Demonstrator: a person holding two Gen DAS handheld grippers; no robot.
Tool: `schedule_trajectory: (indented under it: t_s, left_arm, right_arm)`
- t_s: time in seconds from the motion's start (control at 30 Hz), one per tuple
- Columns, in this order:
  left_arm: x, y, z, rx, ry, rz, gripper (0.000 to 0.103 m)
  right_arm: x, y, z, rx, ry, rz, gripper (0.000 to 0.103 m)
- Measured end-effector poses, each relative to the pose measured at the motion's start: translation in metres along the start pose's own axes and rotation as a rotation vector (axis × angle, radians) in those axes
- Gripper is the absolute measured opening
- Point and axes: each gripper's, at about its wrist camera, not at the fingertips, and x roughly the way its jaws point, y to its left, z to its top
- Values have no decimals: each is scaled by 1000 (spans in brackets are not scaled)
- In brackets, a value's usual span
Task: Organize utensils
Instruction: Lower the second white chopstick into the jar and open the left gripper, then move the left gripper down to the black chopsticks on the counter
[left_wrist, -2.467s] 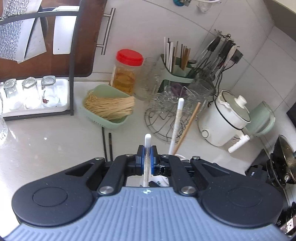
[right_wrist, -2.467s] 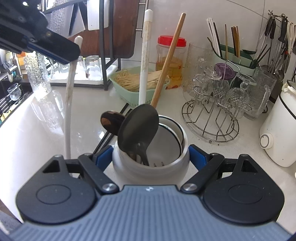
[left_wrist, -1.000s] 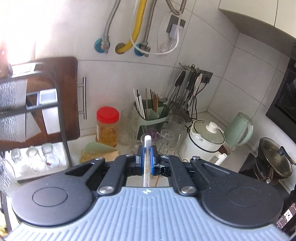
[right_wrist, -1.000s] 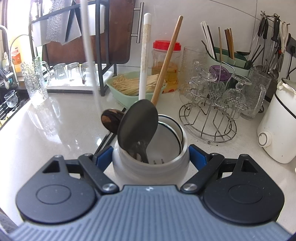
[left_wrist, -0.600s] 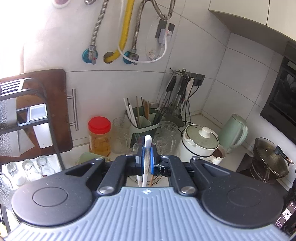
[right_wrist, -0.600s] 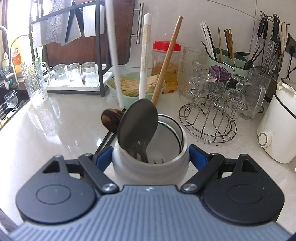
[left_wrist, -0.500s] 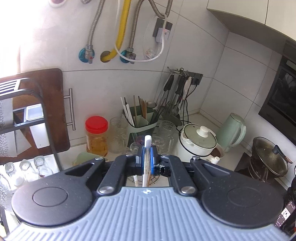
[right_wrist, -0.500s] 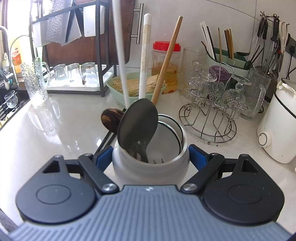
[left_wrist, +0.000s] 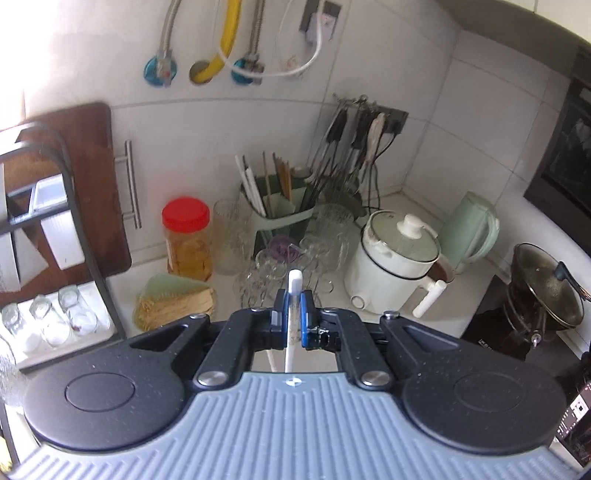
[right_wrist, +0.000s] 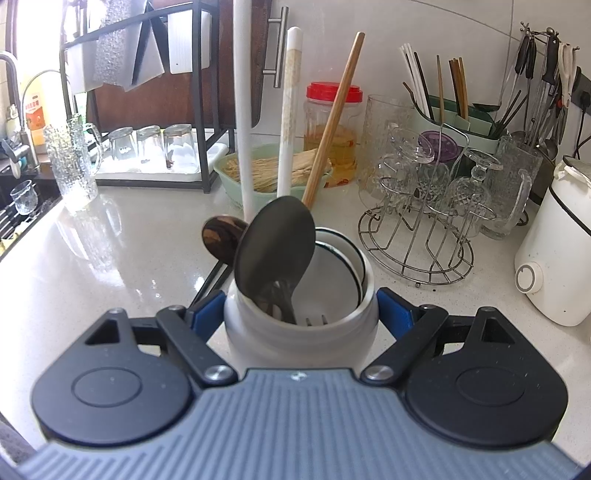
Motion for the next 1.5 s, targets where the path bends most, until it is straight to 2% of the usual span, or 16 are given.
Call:
schedule_trajectory:
  t_s: [0.1,0.3,0.8,1.2,1.23,1.33,1.5]
  left_arm:
    - [10,1,-5,-11,20,17,7]
    - [25,2,-9,-29,87,3,7]
    - [79,11,-18,-108,340,-17,7]
    - [85,9,-18,-82,316,-9,10]
    - [82,9,-19,-76,306,-11,16]
    - [73,9,-20,-68,265,5,42]
    - [50,19,-23,-95,181,47,59]
  right_arm:
    - [0,-1,0,-2,-1,5,90]
    - [0,-3,0,-9,1,17,90]
    - [0,-5,-1,-21,-3,32,90]
    - [0,-5,-1,-29,3,40,90]
    - [0,-5,0,-31,5,41,90]
    - [0,-5,1,-34,10,43,90]
    - [1,-4,1,-34,15,40,90]
